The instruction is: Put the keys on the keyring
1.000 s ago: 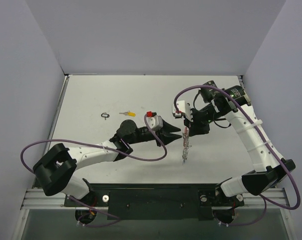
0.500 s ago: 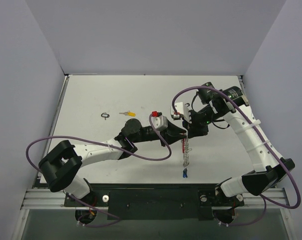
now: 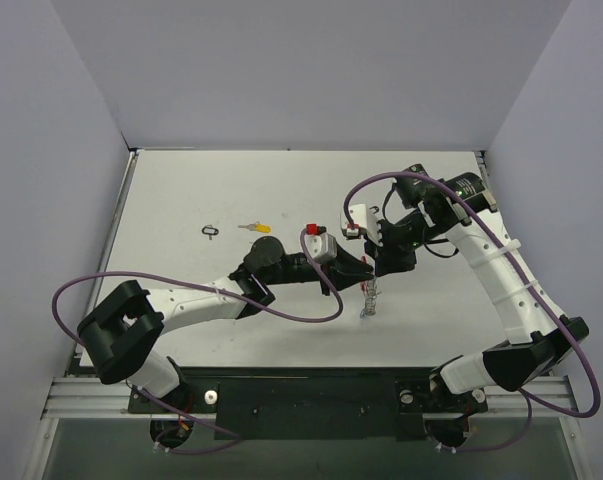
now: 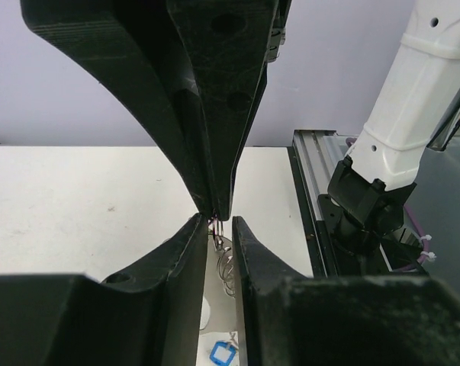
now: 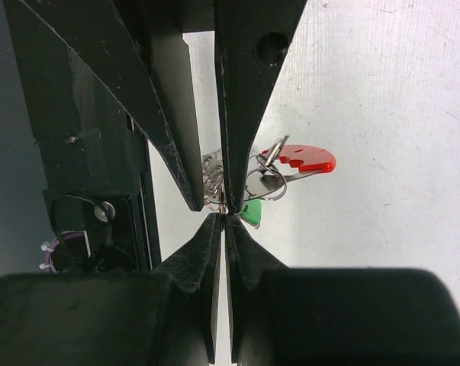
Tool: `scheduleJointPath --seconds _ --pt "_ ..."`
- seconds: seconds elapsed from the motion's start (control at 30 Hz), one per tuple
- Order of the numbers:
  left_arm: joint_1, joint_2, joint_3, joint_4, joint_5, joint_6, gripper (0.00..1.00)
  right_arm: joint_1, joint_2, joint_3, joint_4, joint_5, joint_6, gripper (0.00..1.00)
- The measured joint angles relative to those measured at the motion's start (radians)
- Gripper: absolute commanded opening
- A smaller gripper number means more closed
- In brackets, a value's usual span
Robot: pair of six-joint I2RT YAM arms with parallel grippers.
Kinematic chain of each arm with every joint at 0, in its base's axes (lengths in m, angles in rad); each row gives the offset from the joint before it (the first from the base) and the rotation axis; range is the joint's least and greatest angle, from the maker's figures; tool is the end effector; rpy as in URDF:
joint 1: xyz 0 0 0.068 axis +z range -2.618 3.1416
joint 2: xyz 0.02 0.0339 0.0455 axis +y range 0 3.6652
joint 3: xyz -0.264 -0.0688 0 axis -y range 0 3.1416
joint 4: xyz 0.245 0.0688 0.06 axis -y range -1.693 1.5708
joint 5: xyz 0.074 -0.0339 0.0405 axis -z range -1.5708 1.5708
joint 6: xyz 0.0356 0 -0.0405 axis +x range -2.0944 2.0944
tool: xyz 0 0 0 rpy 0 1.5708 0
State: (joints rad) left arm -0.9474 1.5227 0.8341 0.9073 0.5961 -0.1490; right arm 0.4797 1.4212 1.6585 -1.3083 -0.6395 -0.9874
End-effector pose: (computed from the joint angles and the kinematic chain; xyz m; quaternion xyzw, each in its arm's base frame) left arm 0.1797 -0.2841 0.2903 0.4435 0.4621 -0.5454 0.5406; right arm 0.2154 0.1360 0.4004 -0.6736 0.6312 0.2358 0.3037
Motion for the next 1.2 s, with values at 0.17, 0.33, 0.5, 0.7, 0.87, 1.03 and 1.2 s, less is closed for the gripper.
scheduleJointPath --seconds 0.17,0.33,0.5,0.7,0.87,1.03,1.2 --pt "0.000 0.005 0.007 -0.016 0.012 0.001 0.27 0.000 0.000 0.000 0.000 0.000 0.003 0.00" --pt "0.000 0.015 0.018 -0.028 0.018 0.000 0.19 0.000 0.000 0.000 -0.002 0.000 0.005 0.00" --pt "0.000 0.016 0.023 -0.048 0.022 0.006 0.00 0.000 0.000 -0.006 -0.007 -0.001 0.011 0.00" --pt "0.000 0.016 0.029 -0.060 0.029 0.014 0.00 -0.004 0.000 -0.006 -0.015 -0.015 0.030 0.26" --pt "0.010 -0.015 -0.020 -0.009 0.024 0.000 0.00 -0.060 -0.001 0.043 -0.017 -0.096 0.039 0.33" --pt "0.055 -0.038 -0.071 0.177 0.026 -0.126 0.00 -0.156 -0.032 0.066 -0.007 -0.220 -0.014 0.38" --pt "0.089 -0.052 -0.088 0.299 0.026 -0.249 0.00 -0.183 -0.135 -0.058 -0.005 -0.346 -0.173 0.41"
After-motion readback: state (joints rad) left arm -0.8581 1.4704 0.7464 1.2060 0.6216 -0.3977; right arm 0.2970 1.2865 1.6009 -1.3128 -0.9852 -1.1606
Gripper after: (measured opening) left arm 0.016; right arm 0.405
